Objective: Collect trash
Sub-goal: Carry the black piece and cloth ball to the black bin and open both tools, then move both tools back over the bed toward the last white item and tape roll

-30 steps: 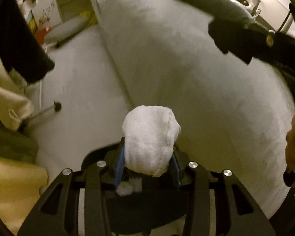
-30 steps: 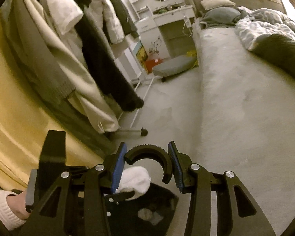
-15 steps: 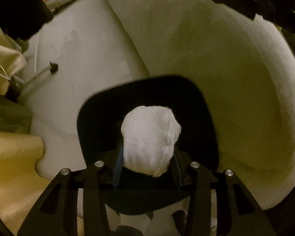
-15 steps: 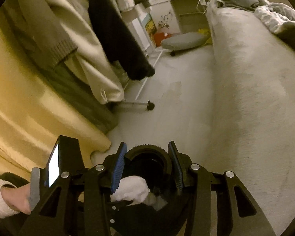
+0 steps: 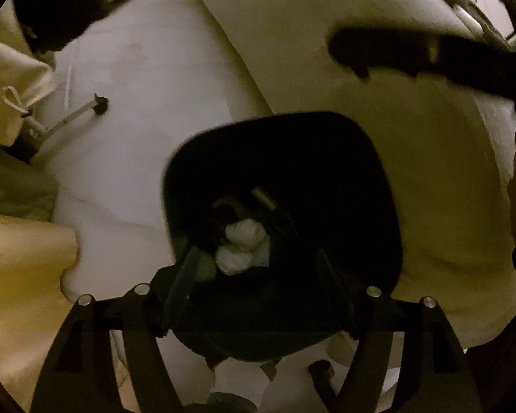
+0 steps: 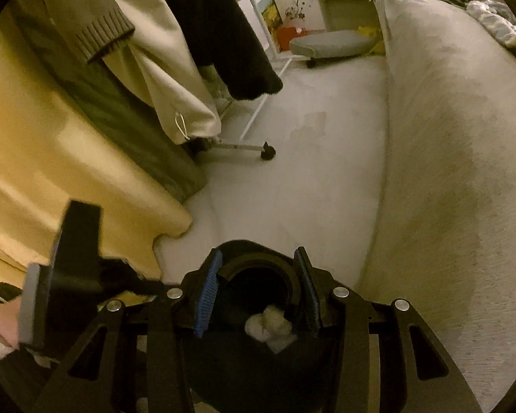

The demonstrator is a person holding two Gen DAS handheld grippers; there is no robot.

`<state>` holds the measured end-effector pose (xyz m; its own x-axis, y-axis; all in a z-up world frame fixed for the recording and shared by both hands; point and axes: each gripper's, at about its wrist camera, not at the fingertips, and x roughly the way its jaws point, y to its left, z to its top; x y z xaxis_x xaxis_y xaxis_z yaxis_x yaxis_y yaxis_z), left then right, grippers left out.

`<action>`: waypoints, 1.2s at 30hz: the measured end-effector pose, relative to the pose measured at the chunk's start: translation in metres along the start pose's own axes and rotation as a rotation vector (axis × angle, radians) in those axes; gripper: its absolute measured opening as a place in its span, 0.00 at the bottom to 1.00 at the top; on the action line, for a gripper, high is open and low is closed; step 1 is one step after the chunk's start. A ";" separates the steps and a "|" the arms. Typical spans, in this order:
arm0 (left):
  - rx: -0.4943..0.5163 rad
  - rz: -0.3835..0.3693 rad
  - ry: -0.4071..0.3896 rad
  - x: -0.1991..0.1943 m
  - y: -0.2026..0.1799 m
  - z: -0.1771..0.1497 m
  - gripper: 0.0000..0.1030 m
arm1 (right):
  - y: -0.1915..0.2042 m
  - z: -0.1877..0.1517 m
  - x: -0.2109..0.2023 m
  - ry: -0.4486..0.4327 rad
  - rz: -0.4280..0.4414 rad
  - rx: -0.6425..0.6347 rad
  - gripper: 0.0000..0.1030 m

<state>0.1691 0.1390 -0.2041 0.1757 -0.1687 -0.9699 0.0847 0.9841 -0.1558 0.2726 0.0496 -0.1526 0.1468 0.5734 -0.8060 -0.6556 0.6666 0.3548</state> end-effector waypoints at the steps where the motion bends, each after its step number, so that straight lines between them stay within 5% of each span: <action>1: -0.012 0.010 -0.018 -0.005 0.004 0.000 0.72 | 0.000 -0.001 0.003 0.009 -0.002 0.000 0.43; 13: -0.125 0.036 -0.230 -0.057 0.043 0.015 0.71 | 0.006 -0.012 0.029 0.103 -0.039 -0.030 0.43; 28: -0.140 0.034 -0.450 -0.116 0.047 0.041 0.55 | 0.015 -0.030 0.053 0.219 -0.078 -0.092 0.43; 33: -0.150 0.029 -0.514 -0.132 0.038 0.052 0.51 | 0.021 -0.037 0.057 0.272 -0.084 -0.123 0.48; 36: -0.156 0.020 -0.528 -0.136 0.033 0.059 0.51 | 0.023 -0.040 0.059 0.296 -0.093 -0.141 0.59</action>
<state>0.2059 0.1912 -0.0665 0.6477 -0.1144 -0.7532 -0.0632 0.9772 -0.2028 0.2368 0.0800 -0.2108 0.0027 0.3361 -0.9418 -0.7488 0.6249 0.2209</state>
